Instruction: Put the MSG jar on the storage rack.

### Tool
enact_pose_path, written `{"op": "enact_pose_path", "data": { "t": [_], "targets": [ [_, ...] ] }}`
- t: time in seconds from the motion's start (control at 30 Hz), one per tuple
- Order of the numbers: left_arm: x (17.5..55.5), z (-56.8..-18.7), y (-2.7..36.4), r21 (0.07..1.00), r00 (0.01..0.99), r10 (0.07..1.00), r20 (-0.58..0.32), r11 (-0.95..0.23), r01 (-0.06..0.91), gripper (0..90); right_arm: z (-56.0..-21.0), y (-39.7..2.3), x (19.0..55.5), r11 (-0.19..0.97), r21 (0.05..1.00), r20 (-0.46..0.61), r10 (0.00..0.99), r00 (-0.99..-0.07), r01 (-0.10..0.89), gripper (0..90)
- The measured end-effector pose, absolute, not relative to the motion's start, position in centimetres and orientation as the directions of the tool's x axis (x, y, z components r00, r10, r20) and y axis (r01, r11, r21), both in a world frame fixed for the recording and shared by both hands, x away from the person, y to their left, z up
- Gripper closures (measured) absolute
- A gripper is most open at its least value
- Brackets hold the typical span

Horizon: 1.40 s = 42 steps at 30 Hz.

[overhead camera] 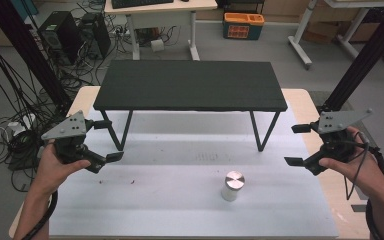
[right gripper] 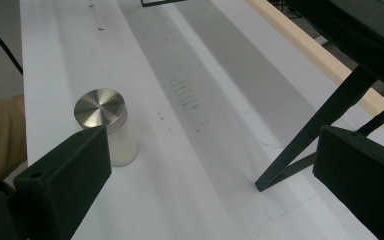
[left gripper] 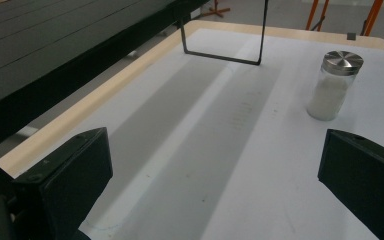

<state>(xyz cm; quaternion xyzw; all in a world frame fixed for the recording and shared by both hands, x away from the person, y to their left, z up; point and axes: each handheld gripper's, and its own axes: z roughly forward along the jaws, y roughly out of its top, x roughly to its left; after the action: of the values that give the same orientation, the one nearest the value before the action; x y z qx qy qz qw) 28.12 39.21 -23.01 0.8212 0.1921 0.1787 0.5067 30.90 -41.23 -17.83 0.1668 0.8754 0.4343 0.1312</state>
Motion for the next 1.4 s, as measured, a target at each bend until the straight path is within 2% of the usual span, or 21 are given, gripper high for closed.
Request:
{"op": "enact_pose_path", "data": {
  "t": [0.8, 1.4],
  "targets": [
    [27.6, -23.2, 39.1, 0.904, 0.865, 0.493, 0.097, -0.407, 0.131, 1.1, -19.0, -41.2, 30.0, 0.566, 0.8, -0.06, 0.406, -0.912, 0.199, 1.8],
    [26.9, -23.2, 38.8, 0.913, 0.872, 0.479, 0.099, -0.392, 0.112, 1.1, -24.3, -38.0, 29.6, 0.56, 0.799, 0.024, 0.332, -0.943, 0.218, 1.7]
  ]
}}
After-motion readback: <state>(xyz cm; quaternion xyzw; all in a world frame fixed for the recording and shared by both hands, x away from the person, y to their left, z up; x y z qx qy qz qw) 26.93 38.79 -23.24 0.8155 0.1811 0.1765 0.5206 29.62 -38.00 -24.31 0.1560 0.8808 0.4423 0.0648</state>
